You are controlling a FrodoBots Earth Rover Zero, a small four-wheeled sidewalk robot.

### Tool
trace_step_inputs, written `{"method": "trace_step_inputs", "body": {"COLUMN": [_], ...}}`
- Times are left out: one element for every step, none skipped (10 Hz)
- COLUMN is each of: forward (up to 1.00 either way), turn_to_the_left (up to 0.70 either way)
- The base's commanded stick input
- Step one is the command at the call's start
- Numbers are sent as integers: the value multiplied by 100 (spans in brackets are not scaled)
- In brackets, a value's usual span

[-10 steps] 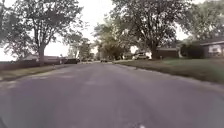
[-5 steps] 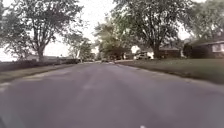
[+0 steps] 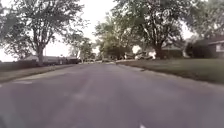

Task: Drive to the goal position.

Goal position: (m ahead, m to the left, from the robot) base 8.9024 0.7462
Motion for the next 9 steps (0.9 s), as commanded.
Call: {"method": "trace_step_inputs", "body": {"forward": [100,100,100,100,100,100,100,100,100], "turn_to_the_left": [28,3,0,0,0,0,0,0,0]}}
